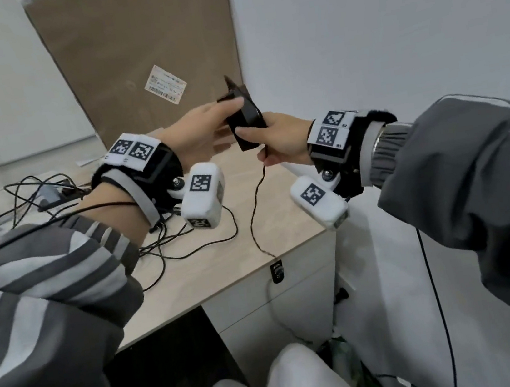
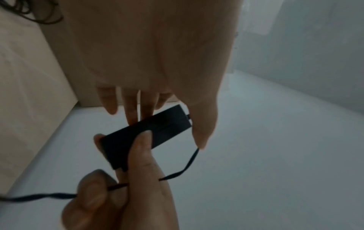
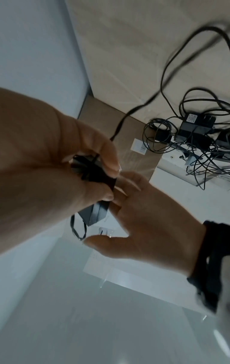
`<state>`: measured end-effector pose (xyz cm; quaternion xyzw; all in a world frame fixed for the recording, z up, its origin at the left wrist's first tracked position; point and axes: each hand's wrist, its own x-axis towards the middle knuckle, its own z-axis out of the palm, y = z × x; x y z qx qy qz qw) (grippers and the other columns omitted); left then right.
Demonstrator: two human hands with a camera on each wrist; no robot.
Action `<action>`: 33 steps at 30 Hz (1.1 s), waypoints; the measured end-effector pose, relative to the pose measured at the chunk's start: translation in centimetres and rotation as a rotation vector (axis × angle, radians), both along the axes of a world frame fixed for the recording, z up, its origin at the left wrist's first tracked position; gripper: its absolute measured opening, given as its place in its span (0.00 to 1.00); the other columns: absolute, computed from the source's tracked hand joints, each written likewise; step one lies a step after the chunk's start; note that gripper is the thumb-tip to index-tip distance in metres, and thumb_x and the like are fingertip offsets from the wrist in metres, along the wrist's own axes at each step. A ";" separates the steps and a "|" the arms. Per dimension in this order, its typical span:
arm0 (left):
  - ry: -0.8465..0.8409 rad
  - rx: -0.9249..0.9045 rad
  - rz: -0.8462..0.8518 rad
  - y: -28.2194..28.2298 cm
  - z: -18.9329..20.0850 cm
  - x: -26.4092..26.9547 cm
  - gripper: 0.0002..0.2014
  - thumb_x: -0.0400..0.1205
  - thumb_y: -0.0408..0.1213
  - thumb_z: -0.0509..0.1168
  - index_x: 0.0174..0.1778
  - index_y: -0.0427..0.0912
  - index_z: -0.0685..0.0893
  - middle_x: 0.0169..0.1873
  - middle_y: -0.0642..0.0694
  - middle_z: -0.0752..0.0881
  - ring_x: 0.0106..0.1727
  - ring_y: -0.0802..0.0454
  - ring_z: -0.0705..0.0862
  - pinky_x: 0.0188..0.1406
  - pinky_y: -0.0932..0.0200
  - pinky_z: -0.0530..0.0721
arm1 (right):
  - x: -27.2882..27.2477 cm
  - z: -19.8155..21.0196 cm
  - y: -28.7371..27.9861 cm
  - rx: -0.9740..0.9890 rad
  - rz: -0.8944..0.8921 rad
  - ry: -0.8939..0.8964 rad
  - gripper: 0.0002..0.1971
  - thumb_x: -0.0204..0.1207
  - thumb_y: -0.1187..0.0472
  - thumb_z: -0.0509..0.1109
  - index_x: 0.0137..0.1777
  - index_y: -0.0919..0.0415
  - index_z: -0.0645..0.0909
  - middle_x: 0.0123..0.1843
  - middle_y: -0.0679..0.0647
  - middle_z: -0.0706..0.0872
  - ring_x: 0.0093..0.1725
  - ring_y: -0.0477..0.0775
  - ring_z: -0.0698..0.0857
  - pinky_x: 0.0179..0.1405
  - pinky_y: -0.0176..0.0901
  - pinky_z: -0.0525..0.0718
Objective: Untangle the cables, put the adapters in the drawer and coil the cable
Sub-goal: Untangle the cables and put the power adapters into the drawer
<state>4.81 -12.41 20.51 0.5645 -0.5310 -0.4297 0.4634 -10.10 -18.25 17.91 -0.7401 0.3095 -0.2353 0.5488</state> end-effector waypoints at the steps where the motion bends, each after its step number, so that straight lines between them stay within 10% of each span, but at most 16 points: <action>1: -0.014 0.016 -0.040 0.1 -0.5 -0.1 0.16 0.83 0.51 0.62 0.60 0.46 0.82 0.51 0.54 0.88 0.50 0.58 0.85 0.58 0.58 0.74 | 0.1 0.0 0.1 -0.002 0.006 0.006 0.20 0.83 0.50 0.64 0.67 0.64 0.75 0.48 0.55 0.79 0.28 0.45 0.77 0.27 0.33 0.80; 12: 0.276 0.018 0.345 -0.4 -3.3 0.8 0.23 0.84 0.49 0.61 0.67 0.35 0.72 0.50 0.37 0.81 0.44 0.43 0.84 0.38 0.51 0.88 | -1.3 0.4 0.1 -0.391 -0.122 -0.011 0.11 0.84 0.57 0.61 0.60 0.61 0.79 0.41 0.54 0.86 0.32 0.46 0.75 0.34 0.33 0.74; 21: 0.218 0.146 0.154 0.8 -4.1 -0.1 0.18 0.81 0.57 0.63 0.51 0.44 0.81 0.34 0.48 0.85 0.35 0.55 0.84 0.24 0.68 0.74 | -0.3 -1.4 0.5 -0.713 -0.012 0.296 0.10 0.83 0.60 0.62 0.43 0.53 0.82 0.27 0.43 0.78 0.25 0.38 0.75 0.27 0.28 0.69; 26: 0.173 0.048 0.317 0.5 -5.1 0.3 0.16 0.81 0.39 0.68 0.60 0.38 0.73 0.39 0.40 0.85 0.32 0.48 0.88 0.20 0.64 0.75 | -0.3 -2.5 0.3 -0.573 0.090 0.236 0.12 0.83 0.58 0.63 0.49 0.62 0.86 0.29 0.48 0.82 0.28 0.46 0.75 0.29 0.32 0.72; 30: 0.375 0.022 0.212 1.3 -3.4 1.0 0.12 0.82 0.42 0.66 0.57 0.40 0.78 0.38 0.46 0.82 0.31 0.53 0.86 0.16 0.69 0.70 | -1.8 -3.8 -0.7 -0.279 0.139 0.090 0.13 0.83 0.55 0.65 0.45 0.61 0.87 0.28 0.49 0.78 0.30 0.46 0.72 0.34 0.33 0.72; 33: 0.186 0.100 -0.015 3.0 -1.8 1.7 0.10 0.76 0.39 0.69 0.50 0.41 0.79 0.36 0.45 0.83 0.30 0.52 0.85 0.14 0.70 0.69 | -2.9 -4.6 -1.8 -0.232 0.153 0.145 0.13 0.75 0.47 0.72 0.36 0.55 0.89 0.28 0.53 0.73 0.32 0.48 0.69 0.40 0.39 0.69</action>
